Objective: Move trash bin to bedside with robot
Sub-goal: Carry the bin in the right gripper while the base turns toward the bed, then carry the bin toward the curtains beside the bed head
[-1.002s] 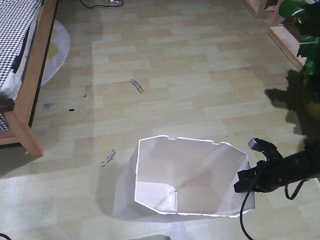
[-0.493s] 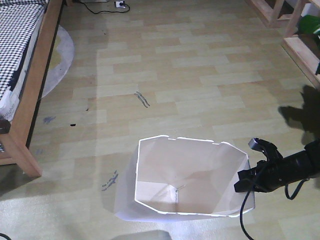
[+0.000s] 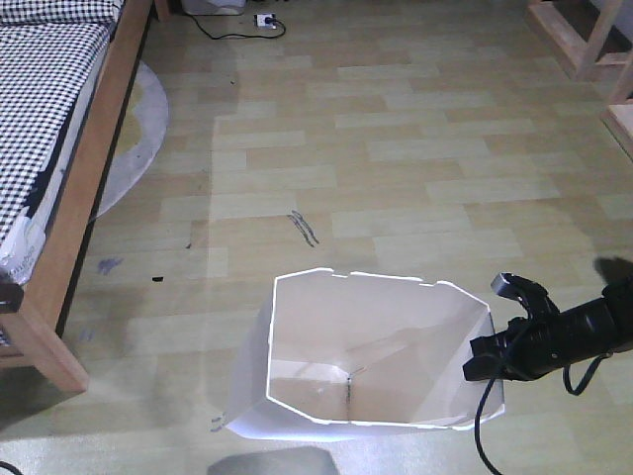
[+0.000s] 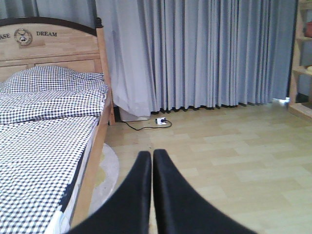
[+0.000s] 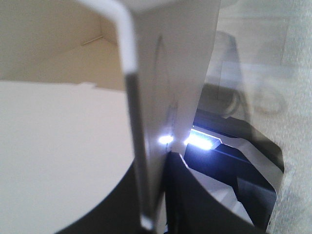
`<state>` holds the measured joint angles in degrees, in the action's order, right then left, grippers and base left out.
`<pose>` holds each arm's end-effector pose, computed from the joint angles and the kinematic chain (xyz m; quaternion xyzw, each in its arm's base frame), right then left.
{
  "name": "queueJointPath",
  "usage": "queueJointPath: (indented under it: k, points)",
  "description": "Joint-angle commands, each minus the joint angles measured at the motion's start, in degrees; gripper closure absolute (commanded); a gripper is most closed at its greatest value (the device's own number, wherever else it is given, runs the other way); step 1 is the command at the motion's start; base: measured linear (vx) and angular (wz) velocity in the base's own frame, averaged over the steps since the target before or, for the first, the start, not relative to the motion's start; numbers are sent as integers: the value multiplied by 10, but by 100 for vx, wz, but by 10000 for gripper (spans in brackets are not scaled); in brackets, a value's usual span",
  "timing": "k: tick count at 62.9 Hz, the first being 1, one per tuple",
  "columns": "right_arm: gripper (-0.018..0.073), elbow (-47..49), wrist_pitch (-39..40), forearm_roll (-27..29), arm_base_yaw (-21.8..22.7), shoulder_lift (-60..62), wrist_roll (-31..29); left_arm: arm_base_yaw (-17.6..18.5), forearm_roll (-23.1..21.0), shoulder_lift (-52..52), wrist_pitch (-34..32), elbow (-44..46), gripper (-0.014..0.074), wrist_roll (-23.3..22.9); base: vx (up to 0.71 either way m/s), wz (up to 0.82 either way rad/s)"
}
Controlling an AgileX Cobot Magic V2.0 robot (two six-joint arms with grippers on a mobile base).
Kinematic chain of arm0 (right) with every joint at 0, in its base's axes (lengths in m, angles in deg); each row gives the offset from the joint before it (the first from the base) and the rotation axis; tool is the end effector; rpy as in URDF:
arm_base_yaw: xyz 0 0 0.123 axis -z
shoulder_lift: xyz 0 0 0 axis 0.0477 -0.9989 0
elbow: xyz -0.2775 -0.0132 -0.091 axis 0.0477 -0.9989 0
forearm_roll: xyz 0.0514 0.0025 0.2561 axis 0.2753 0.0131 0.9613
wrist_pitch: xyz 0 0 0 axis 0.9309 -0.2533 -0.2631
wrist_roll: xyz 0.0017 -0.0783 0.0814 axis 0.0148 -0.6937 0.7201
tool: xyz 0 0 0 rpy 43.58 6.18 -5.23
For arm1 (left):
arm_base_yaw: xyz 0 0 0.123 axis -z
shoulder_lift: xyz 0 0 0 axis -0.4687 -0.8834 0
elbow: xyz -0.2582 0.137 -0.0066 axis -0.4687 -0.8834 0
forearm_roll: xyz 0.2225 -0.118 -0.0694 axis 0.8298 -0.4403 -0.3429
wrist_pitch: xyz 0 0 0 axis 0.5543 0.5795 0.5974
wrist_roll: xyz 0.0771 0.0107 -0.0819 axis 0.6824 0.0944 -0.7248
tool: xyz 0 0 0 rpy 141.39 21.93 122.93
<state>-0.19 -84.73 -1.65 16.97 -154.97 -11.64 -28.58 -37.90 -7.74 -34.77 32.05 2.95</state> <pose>0.2735 -0.0011 -0.0223 -0.0487 0.9495 0.3055 0.0518 0.0805 0.0012 0.1956 0.0052 0.7091 0.0144 0.7050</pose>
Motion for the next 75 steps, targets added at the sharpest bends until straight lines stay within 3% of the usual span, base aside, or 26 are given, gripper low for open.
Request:
queueJointPath:
  k: [1,75]
  points:
    - [564,5,-150,26,1,38,-11,4,-5,4,-42,-7,603,-8,31,11]
    - [564,5,-150,26,1,38,-11,4,-5,4,-42,-7,603,-8,33,6]
